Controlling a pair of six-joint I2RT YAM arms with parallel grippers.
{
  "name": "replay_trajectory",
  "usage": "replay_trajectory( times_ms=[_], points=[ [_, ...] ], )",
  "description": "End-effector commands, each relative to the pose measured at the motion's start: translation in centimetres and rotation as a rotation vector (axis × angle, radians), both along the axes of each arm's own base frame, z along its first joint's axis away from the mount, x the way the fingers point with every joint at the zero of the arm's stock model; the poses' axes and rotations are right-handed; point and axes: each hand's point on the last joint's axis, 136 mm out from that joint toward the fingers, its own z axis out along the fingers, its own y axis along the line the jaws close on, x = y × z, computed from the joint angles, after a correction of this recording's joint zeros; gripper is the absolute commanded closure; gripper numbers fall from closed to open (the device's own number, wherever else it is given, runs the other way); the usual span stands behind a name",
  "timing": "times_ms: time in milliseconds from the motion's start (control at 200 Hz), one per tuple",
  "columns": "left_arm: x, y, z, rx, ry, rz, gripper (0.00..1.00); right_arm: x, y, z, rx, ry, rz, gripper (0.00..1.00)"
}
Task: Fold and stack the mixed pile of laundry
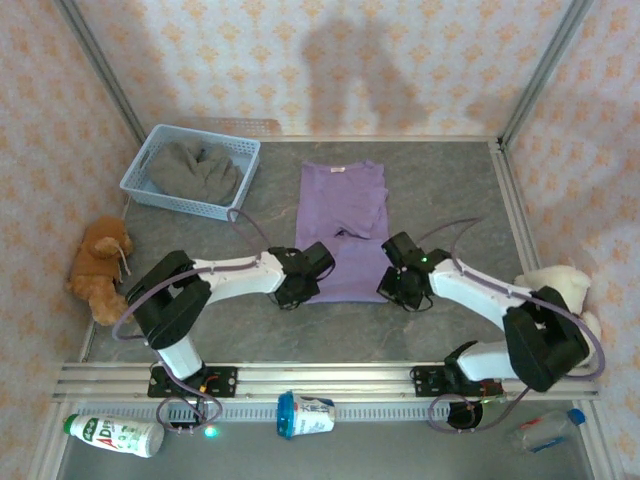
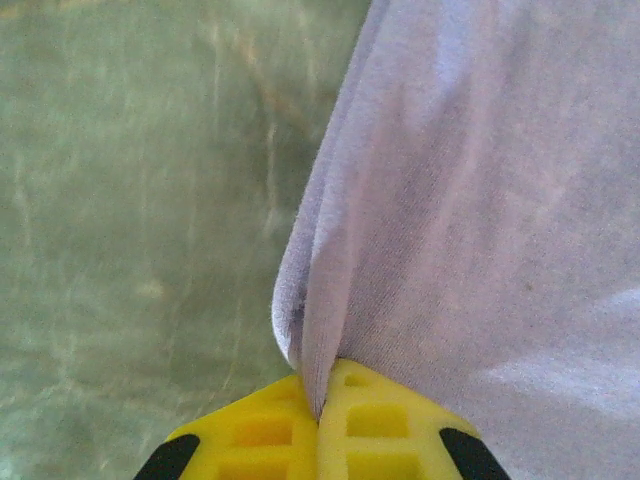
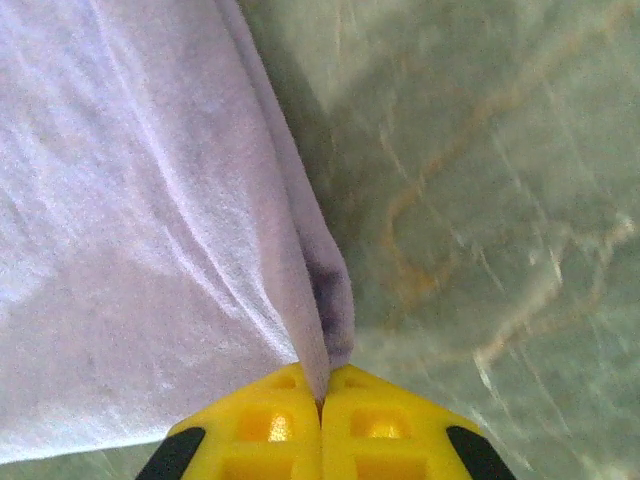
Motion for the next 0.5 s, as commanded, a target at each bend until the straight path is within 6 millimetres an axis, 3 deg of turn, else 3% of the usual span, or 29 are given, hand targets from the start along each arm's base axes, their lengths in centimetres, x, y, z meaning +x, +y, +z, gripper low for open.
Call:
replay_trajectory(
  times_ms=[0, 160, 265, 360, 495],
  points=[
    [-4.0, 2.0, -0.6, 0.103, 0.055, -0.038, 1.00, -4.1, -2.4, -0.6, -0.109, 0.069, 0.016, 1.00],
    [-7.2, 1.3, 0.2, 0.095, 0.017, -0.042, 1.00, -7.1, -2.7, 0.0, -0.087, 0.048, 0.007, 1.00],
    [-8.3, 1.1, 1.0, 0.083, -0.020, -0.026, 1.00, -7.6, -3.0, 0.9, -0.069, 0.013, -0.008, 1.00],
    [-7.8, 1.1, 2.3, 0.073, -0.064, -0.002, 1.00, -6.9, -3.1, 2.2, -0.066, -0.037, -0.012, 1.00],
    [-5.6, 1.2, 6.5, 0.066, -0.191, 0.019, 1.00, -5.3, -2.8, 4.7, -0.063, -0.109, -0.016, 1.00]
  ],
)
